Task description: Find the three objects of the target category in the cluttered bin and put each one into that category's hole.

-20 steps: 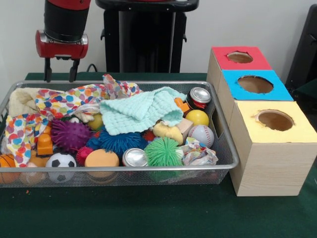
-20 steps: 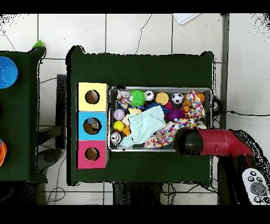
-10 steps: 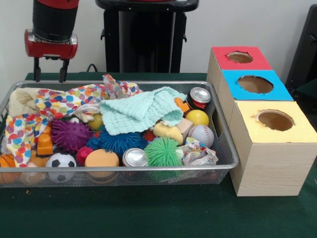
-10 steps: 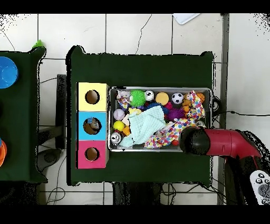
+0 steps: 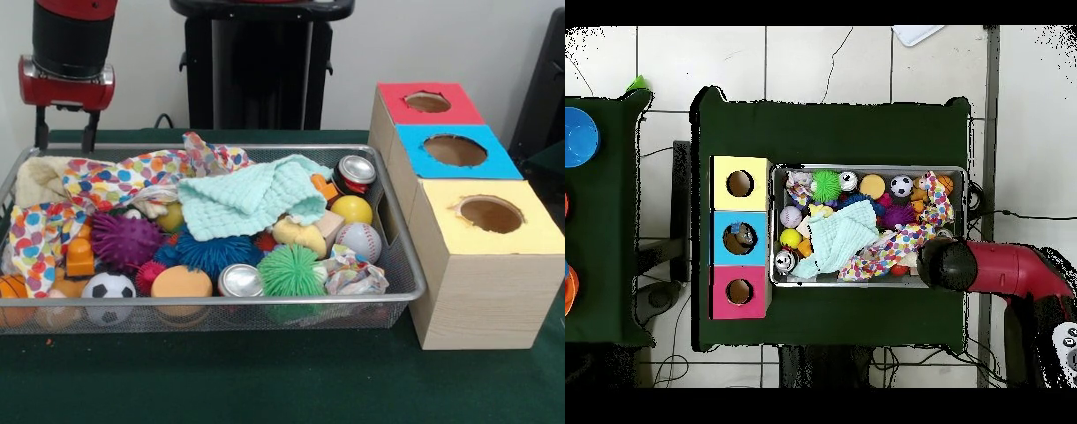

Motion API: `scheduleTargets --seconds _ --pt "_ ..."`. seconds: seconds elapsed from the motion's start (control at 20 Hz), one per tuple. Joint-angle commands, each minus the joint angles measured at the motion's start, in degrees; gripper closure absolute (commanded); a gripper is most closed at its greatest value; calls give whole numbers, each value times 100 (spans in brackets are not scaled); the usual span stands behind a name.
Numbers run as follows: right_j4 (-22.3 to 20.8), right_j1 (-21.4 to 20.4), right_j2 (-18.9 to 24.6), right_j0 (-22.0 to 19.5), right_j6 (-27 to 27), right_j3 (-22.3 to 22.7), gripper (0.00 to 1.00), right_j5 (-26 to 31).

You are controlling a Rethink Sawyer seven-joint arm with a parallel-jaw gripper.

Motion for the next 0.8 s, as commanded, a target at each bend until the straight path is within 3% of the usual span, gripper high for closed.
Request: scheduleTargets --seconds 0.05,0.8 --pt "-482 457 508 -119 -1145 -332 0 227" --pt "-884 695 240 120 -413 -148 0 -176"
